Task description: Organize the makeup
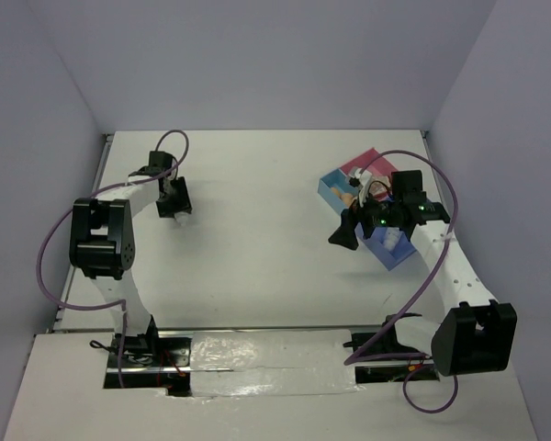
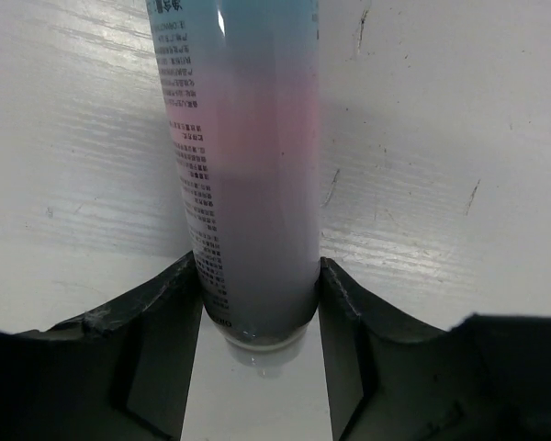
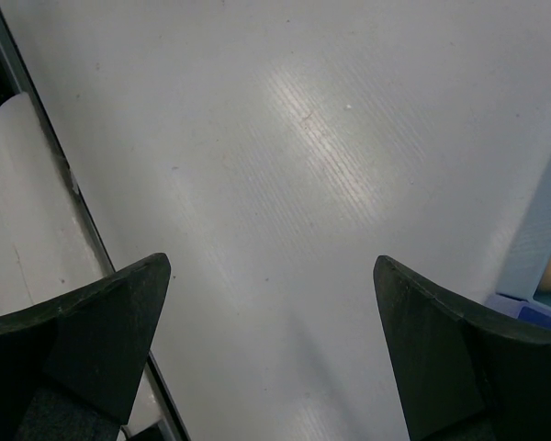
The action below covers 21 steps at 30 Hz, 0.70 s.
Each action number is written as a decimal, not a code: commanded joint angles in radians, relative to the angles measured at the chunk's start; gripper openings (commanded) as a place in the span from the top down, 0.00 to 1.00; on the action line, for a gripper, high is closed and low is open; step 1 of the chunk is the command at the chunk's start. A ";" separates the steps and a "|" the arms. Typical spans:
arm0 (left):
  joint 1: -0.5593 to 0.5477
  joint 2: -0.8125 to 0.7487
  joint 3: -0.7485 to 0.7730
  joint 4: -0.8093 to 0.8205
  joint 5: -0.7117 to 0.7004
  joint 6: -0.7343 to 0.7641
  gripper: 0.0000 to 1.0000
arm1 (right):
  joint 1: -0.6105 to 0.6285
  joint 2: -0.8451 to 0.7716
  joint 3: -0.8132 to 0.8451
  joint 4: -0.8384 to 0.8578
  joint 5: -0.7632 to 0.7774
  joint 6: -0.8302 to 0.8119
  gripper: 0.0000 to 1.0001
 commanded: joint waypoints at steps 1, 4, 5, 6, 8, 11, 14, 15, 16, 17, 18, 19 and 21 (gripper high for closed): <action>0.005 0.008 -0.013 0.055 0.018 0.014 0.59 | 0.012 -0.041 -0.011 0.035 -0.029 0.019 0.00; 0.005 -0.009 -0.021 0.073 0.051 0.021 0.77 | 0.010 -0.047 -0.010 0.034 -0.024 0.022 0.00; 0.003 -0.015 -0.024 0.078 0.067 0.025 0.80 | 0.010 -0.047 -0.008 0.032 -0.023 0.021 0.00; 0.005 -0.024 -0.031 0.086 0.087 0.026 0.86 | 0.010 -0.049 -0.007 0.031 -0.021 0.021 0.00; 0.003 -0.053 -0.041 0.112 0.128 0.034 0.98 | 0.010 -0.053 -0.002 0.032 -0.016 0.024 0.01; 0.005 -0.123 -0.088 0.177 0.249 0.037 1.00 | 0.010 -0.055 -0.002 0.041 -0.010 0.039 0.00; 0.005 -0.217 -0.168 0.274 0.386 0.026 1.00 | 0.010 -0.050 -0.005 0.080 0.007 0.114 0.00; 0.002 -0.239 -0.186 0.296 0.418 0.022 1.00 | 0.012 -0.047 -0.008 0.095 0.016 0.148 0.00; -0.010 -0.277 -0.226 0.319 0.480 0.006 1.00 | 0.010 -0.041 -0.002 0.123 0.036 0.221 0.01; -0.020 -0.294 -0.246 0.343 0.513 -0.003 1.00 | 0.010 -0.020 0.004 0.127 0.040 0.252 0.01; -0.029 -0.311 -0.284 0.392 0.545 -0.011 1.00 | 0.010 -0.005 0.012 0.135 0.040 0.286 0.01; -0.053 -0.343 -0.301 0.418 0.595 -0.030 1.00 | 0.016 0.032 0.028 0.140 0.053 0.373 0.01; -0.083 -0.369 -0.358 0.512 0.637 -0.058 1.00 | 0.021 0.081 0.051 0.135 0.044 0.433 0.02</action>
